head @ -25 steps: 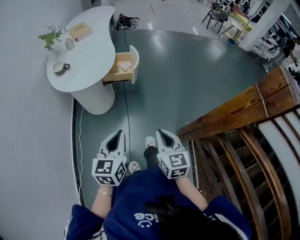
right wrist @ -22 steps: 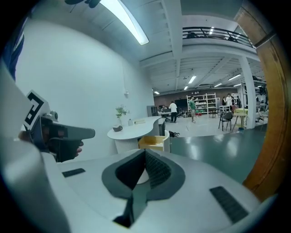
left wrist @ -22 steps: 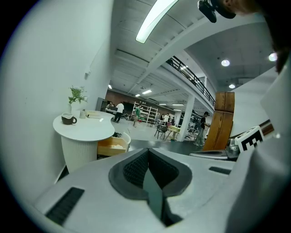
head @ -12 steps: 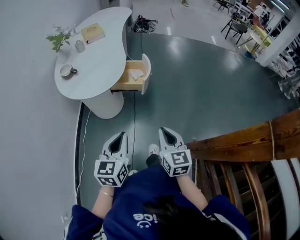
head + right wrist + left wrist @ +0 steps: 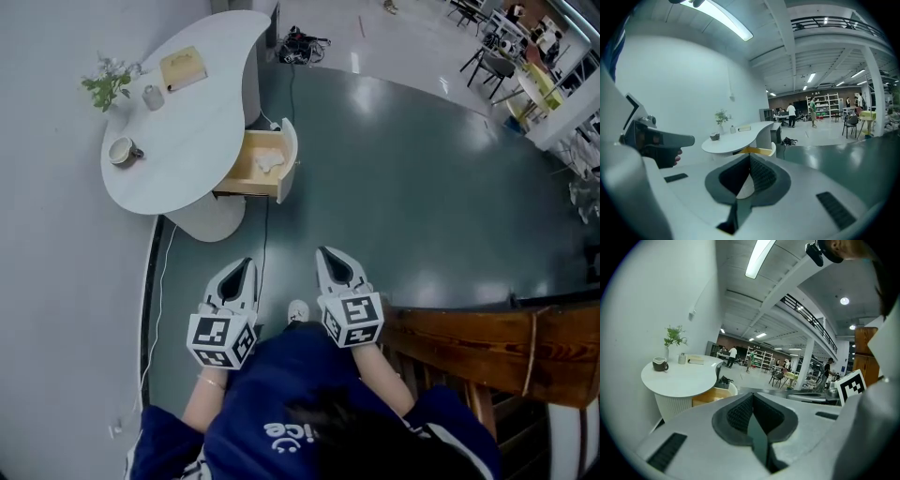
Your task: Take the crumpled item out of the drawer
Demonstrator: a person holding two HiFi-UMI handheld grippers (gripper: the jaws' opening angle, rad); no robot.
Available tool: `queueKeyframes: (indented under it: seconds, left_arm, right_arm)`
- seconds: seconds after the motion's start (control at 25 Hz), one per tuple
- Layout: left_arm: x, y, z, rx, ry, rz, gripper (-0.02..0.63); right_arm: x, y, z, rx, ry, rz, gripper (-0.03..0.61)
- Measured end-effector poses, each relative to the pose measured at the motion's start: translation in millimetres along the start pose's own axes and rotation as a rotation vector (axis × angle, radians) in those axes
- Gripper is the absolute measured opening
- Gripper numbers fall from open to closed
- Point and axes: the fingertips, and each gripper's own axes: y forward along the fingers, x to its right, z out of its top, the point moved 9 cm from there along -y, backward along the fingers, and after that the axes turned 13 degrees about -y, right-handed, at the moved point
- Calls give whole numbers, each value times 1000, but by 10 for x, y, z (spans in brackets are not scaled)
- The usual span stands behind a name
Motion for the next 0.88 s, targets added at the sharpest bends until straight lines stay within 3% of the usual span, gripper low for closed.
queueKeyframes:
  seconds: [0.36, 0.88]
  left_arm:
    - [214, 626, 70, -17, -2, 18, 5]
    - [167, 1038, 61, -68, -9, 57, 5]
  right_arm:
    - [618, 254, 8, -9, 0, 17, 8]
    - [912, 420, -28, -48, 48, 34, 8]
